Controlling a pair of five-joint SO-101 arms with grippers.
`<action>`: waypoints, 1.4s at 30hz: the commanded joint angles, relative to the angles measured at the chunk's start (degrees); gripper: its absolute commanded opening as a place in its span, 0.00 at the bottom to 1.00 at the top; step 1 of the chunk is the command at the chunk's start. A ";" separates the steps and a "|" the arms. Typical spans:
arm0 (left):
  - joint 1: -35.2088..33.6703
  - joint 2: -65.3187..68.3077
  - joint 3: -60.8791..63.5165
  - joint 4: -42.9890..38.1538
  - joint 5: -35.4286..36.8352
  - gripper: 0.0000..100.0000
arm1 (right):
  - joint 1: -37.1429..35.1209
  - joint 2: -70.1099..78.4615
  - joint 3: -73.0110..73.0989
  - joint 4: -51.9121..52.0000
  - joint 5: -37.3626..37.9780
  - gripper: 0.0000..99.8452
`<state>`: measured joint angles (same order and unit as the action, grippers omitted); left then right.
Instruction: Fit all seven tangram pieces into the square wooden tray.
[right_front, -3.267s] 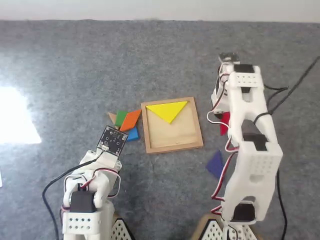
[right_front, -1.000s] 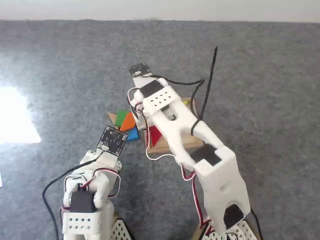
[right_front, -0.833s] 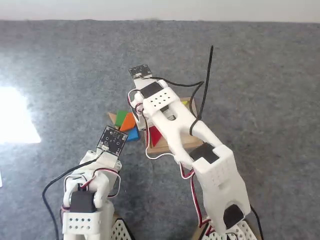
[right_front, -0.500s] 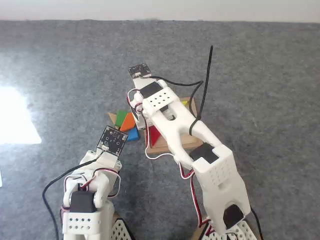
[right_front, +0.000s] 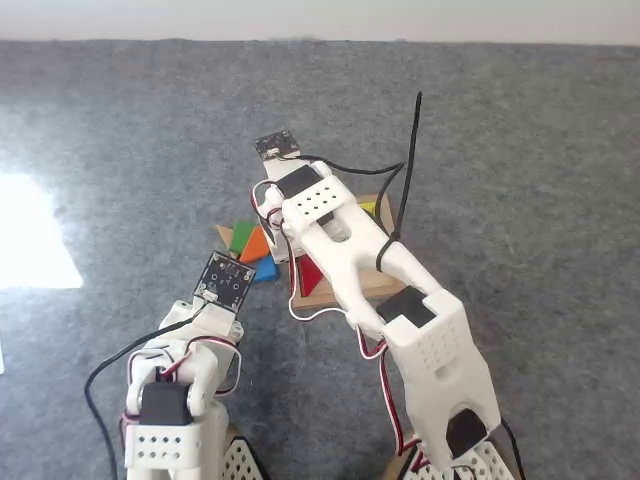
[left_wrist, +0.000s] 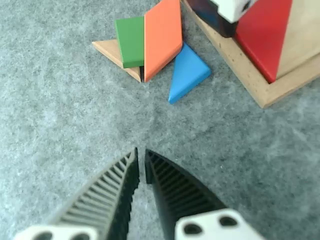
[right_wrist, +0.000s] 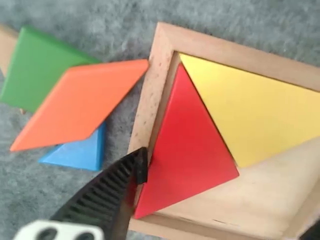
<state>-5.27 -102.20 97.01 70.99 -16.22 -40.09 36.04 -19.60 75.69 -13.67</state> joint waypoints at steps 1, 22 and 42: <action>-0.26 0.44 -0.48 0.35 0.35 0.02 | -0.57 -4.88 -2.99 1.27 -0.26 0.52; -0.26 0.44 -0.48 0.35 0.35 0.02 | 37.85 -72.48 68.04 -19.65 18.46 0.52; -0.88 0.79 -7.87 -14.86 -5.45 0.02 | 46.20 -78.02 90.73 -31.25 25.93 0.52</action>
<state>-5.27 -102.20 94.81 64.75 -19.12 5.54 -40.18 71.21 45.71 11.82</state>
